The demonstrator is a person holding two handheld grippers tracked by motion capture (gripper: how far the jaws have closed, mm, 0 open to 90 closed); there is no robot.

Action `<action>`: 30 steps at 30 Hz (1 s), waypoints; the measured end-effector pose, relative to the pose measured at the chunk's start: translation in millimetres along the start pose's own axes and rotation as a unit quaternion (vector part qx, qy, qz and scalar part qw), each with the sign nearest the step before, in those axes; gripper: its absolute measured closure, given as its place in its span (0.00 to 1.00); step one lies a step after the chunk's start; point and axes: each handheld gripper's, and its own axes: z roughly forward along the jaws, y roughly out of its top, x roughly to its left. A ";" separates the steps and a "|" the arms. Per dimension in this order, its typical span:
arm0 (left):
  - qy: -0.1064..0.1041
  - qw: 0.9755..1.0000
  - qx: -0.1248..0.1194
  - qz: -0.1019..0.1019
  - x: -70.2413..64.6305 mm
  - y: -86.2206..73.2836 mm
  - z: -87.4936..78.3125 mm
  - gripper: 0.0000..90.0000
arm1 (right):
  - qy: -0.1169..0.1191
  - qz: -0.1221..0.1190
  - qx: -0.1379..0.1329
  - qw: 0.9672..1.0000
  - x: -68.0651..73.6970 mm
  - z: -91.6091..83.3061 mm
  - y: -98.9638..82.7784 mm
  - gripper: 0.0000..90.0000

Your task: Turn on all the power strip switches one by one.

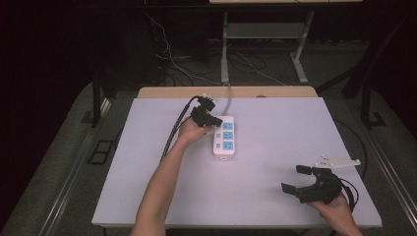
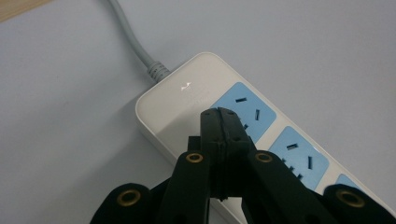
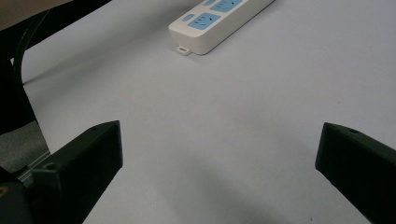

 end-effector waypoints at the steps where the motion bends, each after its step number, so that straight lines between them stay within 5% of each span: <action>1: 0.002 1.000 0.001 0.001 -0.5 0.4 0.2 1.00 | 0.000 0.000 0.000 1.000 -0.2 0.1 0.0 0.01; 30: -0.004 1.000 0.001 -0.027 2.0 -3.8 2.2 1.00 | 0.000 -0.004 -0.001 1.000 1.2 0.2 0.5 0.01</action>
